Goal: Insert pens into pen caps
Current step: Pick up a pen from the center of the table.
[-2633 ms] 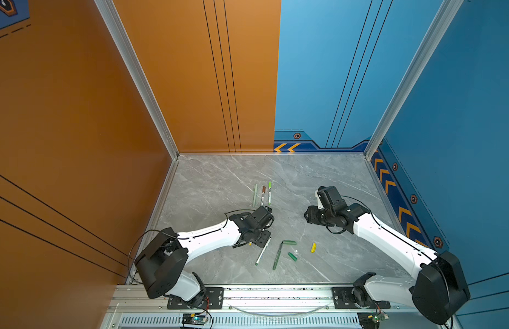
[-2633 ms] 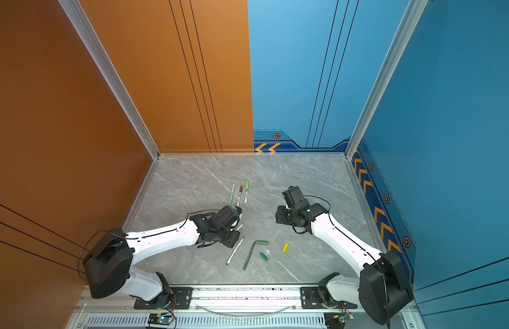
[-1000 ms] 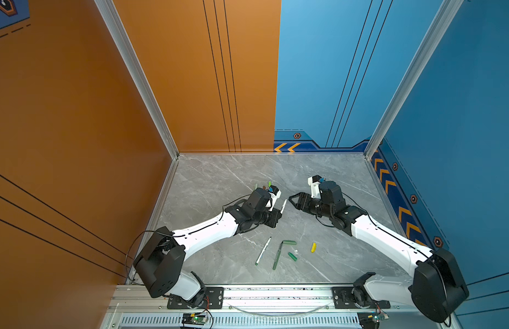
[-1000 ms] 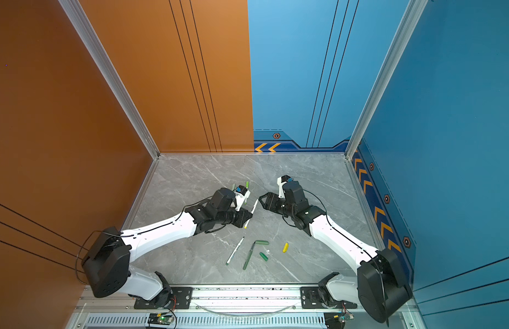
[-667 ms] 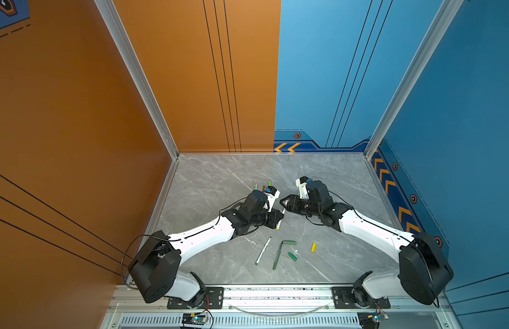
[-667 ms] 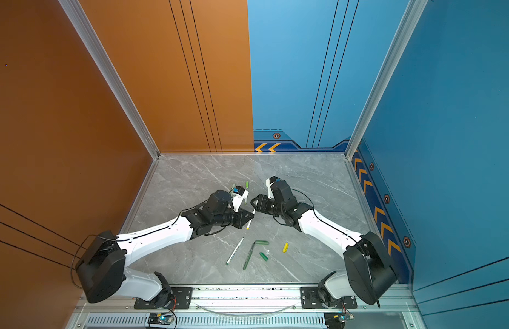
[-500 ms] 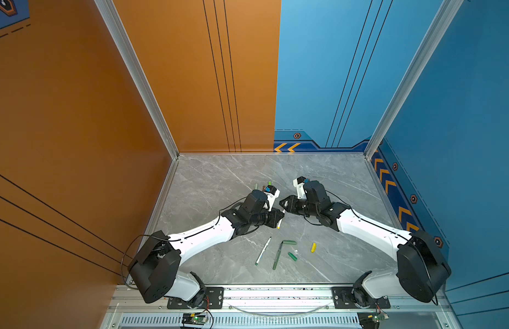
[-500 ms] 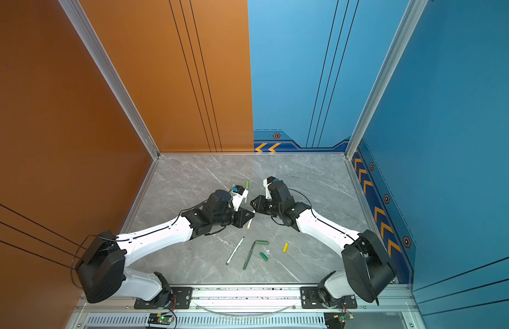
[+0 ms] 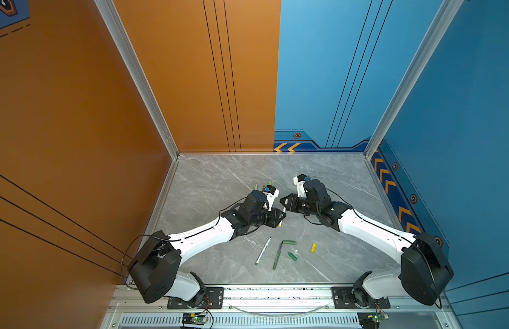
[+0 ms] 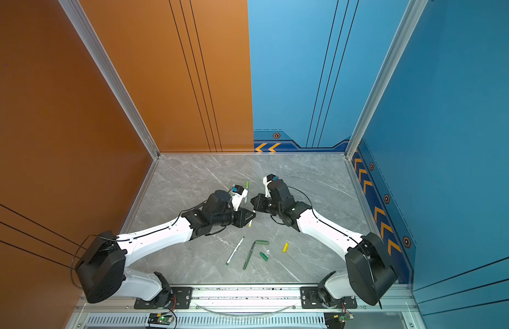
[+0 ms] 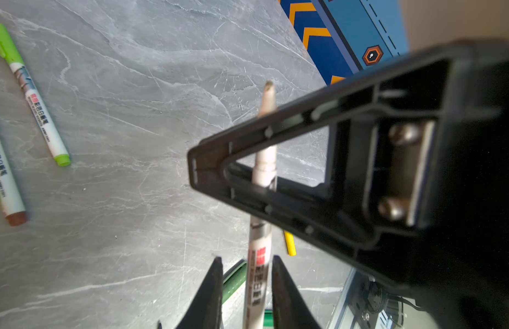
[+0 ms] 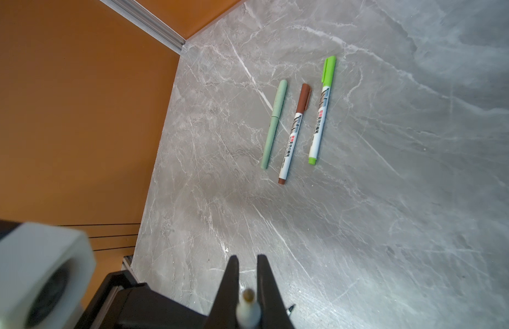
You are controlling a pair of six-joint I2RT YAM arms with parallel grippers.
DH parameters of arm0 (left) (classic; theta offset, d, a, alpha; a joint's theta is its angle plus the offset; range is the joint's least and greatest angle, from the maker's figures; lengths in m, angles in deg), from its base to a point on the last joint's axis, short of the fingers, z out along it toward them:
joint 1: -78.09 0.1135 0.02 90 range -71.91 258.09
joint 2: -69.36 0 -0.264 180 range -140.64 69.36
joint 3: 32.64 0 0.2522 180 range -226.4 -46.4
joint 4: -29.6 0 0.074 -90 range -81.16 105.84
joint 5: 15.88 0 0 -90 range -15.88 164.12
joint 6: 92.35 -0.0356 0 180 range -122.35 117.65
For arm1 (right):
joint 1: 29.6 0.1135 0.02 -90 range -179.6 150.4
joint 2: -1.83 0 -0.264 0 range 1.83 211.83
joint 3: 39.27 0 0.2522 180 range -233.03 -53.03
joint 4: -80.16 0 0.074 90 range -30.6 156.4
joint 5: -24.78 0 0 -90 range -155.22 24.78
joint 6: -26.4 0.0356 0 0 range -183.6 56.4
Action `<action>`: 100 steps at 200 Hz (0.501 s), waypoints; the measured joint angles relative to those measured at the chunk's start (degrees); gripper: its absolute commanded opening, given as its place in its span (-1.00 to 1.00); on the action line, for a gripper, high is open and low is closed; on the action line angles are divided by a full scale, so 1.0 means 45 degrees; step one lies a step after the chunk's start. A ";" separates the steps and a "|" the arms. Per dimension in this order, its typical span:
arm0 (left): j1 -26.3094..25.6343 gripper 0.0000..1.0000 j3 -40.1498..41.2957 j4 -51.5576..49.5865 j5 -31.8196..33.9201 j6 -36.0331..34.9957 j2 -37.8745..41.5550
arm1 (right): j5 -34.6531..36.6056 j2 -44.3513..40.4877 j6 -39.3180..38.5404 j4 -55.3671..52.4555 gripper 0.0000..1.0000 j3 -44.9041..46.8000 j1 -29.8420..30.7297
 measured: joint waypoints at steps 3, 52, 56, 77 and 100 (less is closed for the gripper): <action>0.0000 -0.47 0.0019 0.0005 0.0000 -0.0005 0.0000 | 0.0015 -0.0015 -0.0005 0.0000 -0.93 -0.0024 0.0000; -0.0083 -0.91 0.0068 0.0253 -0.0437 -0.0097 -0.0063 | 0.0155 -0.0131 -0.0039 -0.0121 -0.89 -0.0078 -0.0005; -0.0083 -0.93 0.0068 0.0272 -0.0461 -0.0136 -0.0083 | 0.0180 -0.0131 -0.0044 -0.0126 -0.87 -0.0078 -0.0005; -0.0073 -1.00 0.0068 0.0301 -0.0481 -0.0155 -0.0112 | 0.0219 -0.0131 -0.0049 -0.0199 -0.51 -0.0078 -0.0015; 0.0029 -1.00 0.0068 0.0121 -0.0204 -0.0141 -0.0107 | 0.0471 -0.0306 -0.0126 -0.0767 -0.09 -0.0126 -0.0044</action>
